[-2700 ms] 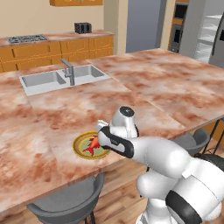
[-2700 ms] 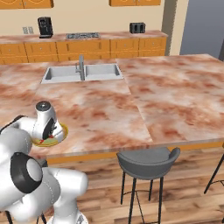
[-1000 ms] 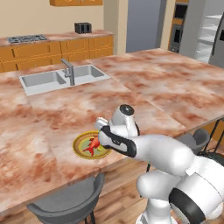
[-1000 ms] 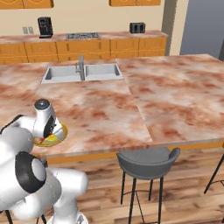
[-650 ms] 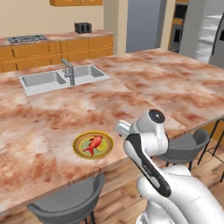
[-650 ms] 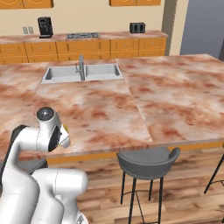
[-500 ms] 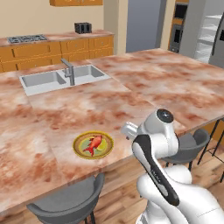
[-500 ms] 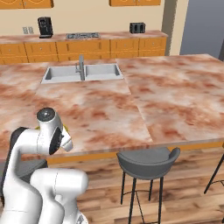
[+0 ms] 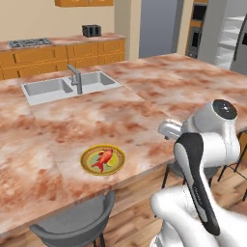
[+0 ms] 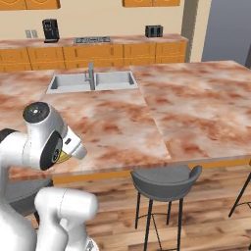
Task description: Take the lemon wedge from the fridge and place it on the plate with fish on the dining counter.
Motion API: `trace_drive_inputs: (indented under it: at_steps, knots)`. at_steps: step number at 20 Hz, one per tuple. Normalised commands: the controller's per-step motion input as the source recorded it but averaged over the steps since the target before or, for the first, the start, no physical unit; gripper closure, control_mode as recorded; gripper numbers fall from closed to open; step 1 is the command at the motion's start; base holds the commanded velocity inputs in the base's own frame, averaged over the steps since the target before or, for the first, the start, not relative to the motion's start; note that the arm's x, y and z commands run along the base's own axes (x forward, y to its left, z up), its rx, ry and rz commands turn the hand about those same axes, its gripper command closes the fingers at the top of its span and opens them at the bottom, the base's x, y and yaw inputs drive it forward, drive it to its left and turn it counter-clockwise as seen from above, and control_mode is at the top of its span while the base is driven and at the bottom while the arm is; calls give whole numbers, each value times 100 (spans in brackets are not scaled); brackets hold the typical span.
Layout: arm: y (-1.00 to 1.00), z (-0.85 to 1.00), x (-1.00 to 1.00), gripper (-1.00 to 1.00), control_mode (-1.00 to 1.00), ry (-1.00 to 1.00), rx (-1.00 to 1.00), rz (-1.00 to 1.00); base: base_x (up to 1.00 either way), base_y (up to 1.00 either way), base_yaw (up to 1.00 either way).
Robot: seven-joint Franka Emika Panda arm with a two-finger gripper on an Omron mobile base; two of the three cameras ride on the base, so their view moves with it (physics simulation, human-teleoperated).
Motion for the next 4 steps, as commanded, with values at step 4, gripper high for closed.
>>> trace_drive_inputs:
  at_steps: [4]
  knots:
    - [1, 6, -25, -100, -100, -13, -1, 1, 0, 0, 0]
